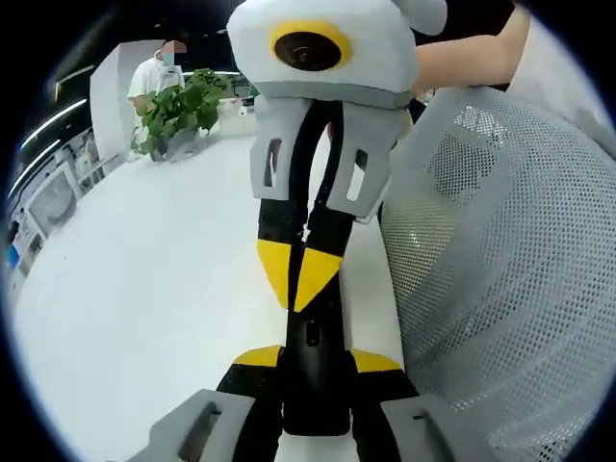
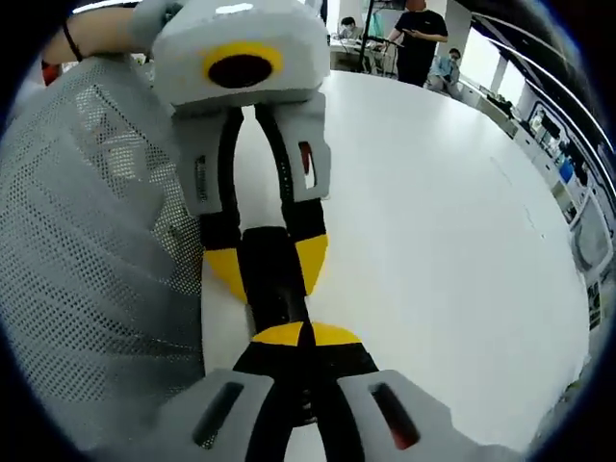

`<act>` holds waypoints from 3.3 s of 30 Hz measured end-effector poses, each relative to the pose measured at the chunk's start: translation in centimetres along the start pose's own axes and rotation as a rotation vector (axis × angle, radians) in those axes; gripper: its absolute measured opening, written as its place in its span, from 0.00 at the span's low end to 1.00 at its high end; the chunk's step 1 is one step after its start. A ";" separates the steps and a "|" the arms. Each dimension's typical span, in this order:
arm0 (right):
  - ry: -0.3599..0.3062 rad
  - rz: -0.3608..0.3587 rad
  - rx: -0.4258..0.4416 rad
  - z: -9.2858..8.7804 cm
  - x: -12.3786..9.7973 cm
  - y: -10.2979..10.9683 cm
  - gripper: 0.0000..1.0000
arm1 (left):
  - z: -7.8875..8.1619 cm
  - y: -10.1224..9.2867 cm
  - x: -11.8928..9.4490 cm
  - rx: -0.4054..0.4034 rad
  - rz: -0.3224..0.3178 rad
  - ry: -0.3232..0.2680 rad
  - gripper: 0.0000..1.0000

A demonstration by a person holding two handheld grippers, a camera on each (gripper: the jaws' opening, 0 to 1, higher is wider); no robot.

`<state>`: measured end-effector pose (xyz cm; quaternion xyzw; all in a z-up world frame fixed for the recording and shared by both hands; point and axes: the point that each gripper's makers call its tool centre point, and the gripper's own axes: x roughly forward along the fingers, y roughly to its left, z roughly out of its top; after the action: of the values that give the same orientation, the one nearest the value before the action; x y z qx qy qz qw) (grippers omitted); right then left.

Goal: Press the specified remote control buttons in sequence, fully releasing each button before pressing the next.

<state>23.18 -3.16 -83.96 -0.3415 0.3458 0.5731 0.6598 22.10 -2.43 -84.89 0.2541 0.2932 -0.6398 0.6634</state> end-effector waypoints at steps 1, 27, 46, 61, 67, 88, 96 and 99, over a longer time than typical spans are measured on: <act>-0.010 0.005 -0.012 0.3 0.0 0.2 0.00 | 0.0 0.0 0.0 0.001 0.000 0.000 0.25; 0.154 -0.051 0.012 0.2 0.5 1.0 0.00 | 0.0 0.0 0.0 0.005 -0.004 -0.006 0.26; 0.074 -0.040 0.035 0.2 0.4 0.8 0.00 | 0.0 0.1 -0.1 0.002 -0.009 -0.036 0.26; 0.089 -0.049 -0.007 0.2 0.4 0.7 0.00 | 0.0 0.1 0.0 0.001 0.006 -0.013 0.26; 0.091 -0.054 -0.021 0.2 0.4 0.8 0.00 | 0.0 0.1 0.1 0.003 0.008 -0.018 0.26; 0.091 -0.055 -0.028 0.1 0.4 0.8 0.00 | 0.0 0.1 0.0 -0.003 0.001 -0.032 0.26; 0.102 -0.064 -0.064 0.2 0.5 0.9 0.00 | 0.0 0.1 0.0 -0.003 0.000 -0.032 0.26; 0.129 -0.074 -0.123 0.3 0.5 0.9 0.00 | 0.0 0.1 0.0 -0.003 0.001 -0.032 0.26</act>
<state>22.33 -2.59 -84.28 -0.4302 0.3390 0.5452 0.6347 22.22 -2.39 -84.92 0.2429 0.2836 -0.6431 0.6685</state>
